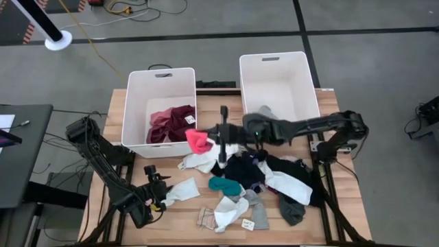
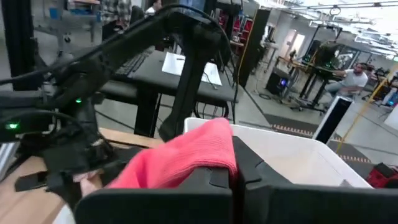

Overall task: Sort clothes
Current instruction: Put the pink sock into the left white bin

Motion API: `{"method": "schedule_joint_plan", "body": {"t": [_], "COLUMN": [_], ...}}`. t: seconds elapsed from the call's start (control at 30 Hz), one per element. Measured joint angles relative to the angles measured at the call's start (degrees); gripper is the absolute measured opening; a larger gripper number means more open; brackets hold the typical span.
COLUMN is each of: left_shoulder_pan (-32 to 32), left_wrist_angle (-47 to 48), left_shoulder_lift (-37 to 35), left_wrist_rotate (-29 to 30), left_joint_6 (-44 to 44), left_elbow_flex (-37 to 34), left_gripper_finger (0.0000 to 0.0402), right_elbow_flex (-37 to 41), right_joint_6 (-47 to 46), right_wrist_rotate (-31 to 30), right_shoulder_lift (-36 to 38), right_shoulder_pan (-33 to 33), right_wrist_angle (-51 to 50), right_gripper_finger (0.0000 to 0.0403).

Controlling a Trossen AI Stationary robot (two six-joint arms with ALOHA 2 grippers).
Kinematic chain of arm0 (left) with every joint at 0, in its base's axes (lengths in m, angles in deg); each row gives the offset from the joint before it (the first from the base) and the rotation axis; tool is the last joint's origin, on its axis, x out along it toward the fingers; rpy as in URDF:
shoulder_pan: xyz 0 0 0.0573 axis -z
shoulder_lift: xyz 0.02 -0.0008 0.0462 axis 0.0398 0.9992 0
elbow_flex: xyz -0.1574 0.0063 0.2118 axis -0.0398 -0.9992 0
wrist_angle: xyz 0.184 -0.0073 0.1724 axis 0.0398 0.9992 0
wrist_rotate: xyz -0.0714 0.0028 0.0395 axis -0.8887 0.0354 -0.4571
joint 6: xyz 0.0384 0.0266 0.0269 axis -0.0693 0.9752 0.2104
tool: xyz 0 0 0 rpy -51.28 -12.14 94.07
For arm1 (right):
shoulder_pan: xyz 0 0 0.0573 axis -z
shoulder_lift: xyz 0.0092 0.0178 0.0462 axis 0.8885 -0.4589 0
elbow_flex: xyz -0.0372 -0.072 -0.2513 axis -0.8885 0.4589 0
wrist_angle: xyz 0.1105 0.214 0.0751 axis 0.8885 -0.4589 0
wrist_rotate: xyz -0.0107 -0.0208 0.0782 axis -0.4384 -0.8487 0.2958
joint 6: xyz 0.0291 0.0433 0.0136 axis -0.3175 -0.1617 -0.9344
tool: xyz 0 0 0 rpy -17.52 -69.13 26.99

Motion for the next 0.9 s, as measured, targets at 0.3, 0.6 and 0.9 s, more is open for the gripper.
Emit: {"method": "schedule_joint_plan", "body": {"t": [0.3, 0.6, 0.9], "left_shoulder_pan": [0.0, 0.0, -0.1], "left_wrist_angle": [-0.1, -0.9, -3.2], "left_shoulder_lift": [0.0, 0.0, 0.0], "left_wrist_rotate": [4.1, 6.3, 6.8], "left_joint_6": [0.3, 0.3, -0.7], "left_elbow_flex": [-0.1, -0.1, -0.1], "left_gripper_finger": [0.0171, 0.0171, 0.0171], "right_elbow_flex": [-2.4, -7.3, -24.1], "right_joint_6": [-0.5, -3.8, -3.6], "right_wrist_rotate": [11.6, 21.3, 21.4], "right_shoulder_lift": [-2.5, -13.3, -27.5], "right_shoulder_pan": [8.3, 13.5, 14.4], "right_wrist_angle": [5.4, 12.2, 3.9], "right_gripper_finger": [0.0001, 0.0001, 0.0001]}}
